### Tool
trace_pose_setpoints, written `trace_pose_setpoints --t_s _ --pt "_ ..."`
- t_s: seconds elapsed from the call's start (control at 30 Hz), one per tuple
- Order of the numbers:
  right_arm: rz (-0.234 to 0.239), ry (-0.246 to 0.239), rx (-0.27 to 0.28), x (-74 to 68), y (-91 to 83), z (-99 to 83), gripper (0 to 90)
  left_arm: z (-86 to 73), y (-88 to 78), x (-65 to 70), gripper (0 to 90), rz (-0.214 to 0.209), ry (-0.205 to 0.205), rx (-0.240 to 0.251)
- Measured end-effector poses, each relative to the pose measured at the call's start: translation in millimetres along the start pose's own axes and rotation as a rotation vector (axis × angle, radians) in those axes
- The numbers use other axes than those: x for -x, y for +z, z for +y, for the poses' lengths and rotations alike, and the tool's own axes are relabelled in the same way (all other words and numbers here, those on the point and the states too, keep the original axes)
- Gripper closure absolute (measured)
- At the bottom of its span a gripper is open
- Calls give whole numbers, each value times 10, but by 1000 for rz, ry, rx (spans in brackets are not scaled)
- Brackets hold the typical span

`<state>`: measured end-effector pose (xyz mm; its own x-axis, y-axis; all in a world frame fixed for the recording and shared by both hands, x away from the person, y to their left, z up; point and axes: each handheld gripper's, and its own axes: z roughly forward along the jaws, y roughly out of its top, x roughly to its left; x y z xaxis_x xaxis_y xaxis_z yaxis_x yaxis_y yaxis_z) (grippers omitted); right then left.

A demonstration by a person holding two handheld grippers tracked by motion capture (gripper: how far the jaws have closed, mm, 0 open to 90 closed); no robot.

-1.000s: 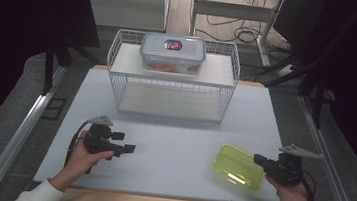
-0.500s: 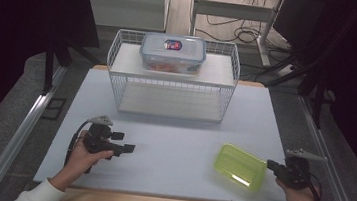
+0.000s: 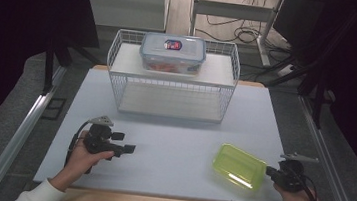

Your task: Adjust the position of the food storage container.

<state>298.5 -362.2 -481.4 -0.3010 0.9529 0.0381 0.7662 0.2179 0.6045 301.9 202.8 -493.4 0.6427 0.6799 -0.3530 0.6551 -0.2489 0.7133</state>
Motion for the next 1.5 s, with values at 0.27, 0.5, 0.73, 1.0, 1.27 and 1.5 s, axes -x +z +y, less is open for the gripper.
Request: trace_pose_setpoints --t_s 0.27,0.5,0.73,1.0,1.27,1.5 --pt "30 -18 -16 -116 81 53 890 -5 11 -12 234 1 4 -9" --pt "77 -55 -15 -290 171 138 890 -5 -4 -28 234 5 -4 -5" --pt "116 -86 -15 -480 263 246 890 -4 -8 -34 235 6 -2 -5" --pt "144 -131 -26 -735 343 323 890 -8 -26 -56 234 9 -9 3" --pt "175 -184 -39 -1015 409 353 889 -12 -23 -55 234 9 -6 0" --pt "194 -176 -45 -954 303 216 888 -17 -29 -53 234 8 -8 2"
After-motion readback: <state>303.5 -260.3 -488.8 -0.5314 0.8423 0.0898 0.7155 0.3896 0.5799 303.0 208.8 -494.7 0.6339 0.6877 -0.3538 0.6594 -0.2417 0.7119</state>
